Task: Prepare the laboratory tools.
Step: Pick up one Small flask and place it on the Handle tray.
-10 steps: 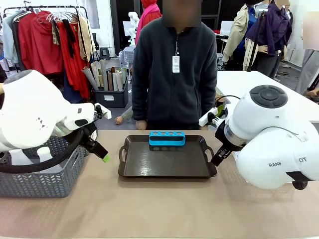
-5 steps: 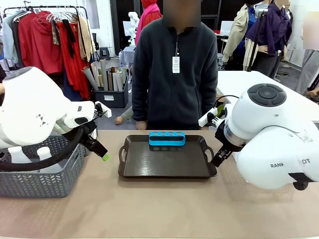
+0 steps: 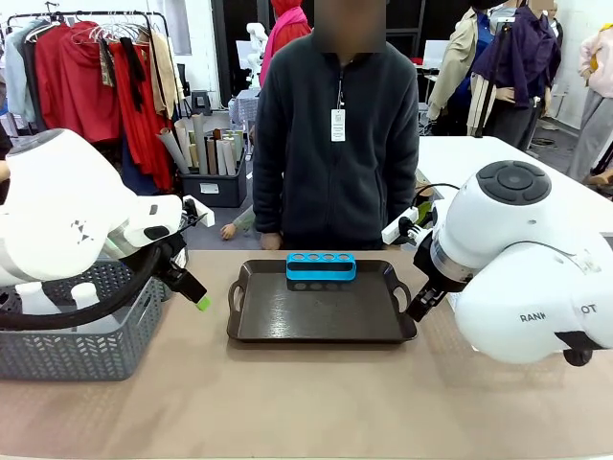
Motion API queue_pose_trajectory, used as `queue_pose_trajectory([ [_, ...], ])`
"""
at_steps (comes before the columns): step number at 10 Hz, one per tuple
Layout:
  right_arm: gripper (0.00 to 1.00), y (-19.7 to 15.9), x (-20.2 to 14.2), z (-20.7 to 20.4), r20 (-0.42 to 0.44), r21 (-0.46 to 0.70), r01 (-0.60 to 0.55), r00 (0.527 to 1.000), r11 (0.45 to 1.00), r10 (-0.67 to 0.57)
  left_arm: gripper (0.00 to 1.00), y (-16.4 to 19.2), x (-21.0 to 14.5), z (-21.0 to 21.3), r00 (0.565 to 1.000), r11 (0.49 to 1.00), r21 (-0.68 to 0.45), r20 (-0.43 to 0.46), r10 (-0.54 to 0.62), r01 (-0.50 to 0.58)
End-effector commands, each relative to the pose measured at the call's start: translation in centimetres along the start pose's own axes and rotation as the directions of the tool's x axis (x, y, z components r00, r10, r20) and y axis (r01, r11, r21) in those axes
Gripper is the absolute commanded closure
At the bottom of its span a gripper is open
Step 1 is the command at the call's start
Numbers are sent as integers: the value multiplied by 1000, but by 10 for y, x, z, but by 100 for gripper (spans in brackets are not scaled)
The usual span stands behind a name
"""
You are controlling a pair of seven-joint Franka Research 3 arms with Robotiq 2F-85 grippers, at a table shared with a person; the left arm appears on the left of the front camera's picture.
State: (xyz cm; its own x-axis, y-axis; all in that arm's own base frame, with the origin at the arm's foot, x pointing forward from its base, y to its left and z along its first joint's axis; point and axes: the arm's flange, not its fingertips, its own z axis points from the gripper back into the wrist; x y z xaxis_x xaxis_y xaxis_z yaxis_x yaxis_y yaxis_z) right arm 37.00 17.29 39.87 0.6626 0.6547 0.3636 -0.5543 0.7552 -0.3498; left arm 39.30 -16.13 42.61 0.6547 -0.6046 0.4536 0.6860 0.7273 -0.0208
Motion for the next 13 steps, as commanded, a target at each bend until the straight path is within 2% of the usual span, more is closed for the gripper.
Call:
queue_pose_trajectory([
  [1,0,-2,12,8,31,140,32,999,990,-36,0,-2,3,3,999,998,-55,-19,-32,30],
  [3,0,-10,21,20,80,255,39,995,966,-61,0,-1,11,11,999,988,-151,-13,-40,38],
  [6,0,-28,33,59,170,308,25,982,951,-81,0,-2,24,56,992,950,-294,103,-79,106],
  [8,0,-57,37,92,222,340,-13,973,940,-67,0,-1,35,92,980,928,-329,146,-131,173],
  [9,0,-72,37,104,240,370,-10,967,929,-85,0,2,39,107,974,919,-340,171,-149,201],
  [11,0,-103,35,133,275,466,-32,955,884,-111,0,15,46,131,968,945,-249,187,-168,212],
  [13,0,-126,29,159,318,519,-63,940,852,-124,0,24,51,146,959,947,-227,218,-180,229],
])
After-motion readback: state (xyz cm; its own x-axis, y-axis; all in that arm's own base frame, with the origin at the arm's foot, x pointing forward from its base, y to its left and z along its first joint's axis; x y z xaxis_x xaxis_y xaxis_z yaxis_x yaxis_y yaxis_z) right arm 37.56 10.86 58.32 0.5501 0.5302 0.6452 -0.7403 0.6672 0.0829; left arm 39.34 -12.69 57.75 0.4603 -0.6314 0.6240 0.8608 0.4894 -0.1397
